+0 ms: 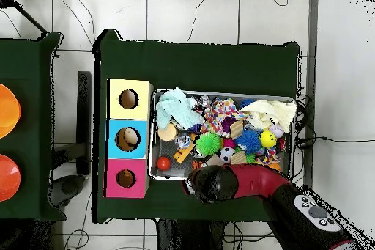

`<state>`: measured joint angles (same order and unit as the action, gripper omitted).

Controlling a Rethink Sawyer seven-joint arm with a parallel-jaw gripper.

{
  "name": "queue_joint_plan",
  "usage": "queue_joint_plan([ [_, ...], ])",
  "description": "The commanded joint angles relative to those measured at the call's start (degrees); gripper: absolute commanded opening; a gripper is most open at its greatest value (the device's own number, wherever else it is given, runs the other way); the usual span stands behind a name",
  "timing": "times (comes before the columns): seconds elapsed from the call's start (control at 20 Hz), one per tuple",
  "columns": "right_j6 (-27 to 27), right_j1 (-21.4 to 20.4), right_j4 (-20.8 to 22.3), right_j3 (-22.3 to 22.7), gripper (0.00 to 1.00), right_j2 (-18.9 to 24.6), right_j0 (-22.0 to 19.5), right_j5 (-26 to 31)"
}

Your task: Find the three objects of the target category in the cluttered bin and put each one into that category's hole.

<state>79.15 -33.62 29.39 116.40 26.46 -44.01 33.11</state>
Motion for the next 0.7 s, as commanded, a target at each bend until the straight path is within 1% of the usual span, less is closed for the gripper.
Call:
queue_joint_plan([
  [0.05,-1.02,3.90,2.16,-10.28,1.00,0.42,0.07,1.09],
  [0.4,-1.02,4.25,1.94,-10.62,1.00,0.30,-0.56,1.77],
  [0.55,-2.05,5.59,2.01,-11.84,1.00,0.46,-0.79,2.53],
  [0.7,-2.83,5.97,2.10,-12.66,1.00,0.89,-0.70,3.35],
])
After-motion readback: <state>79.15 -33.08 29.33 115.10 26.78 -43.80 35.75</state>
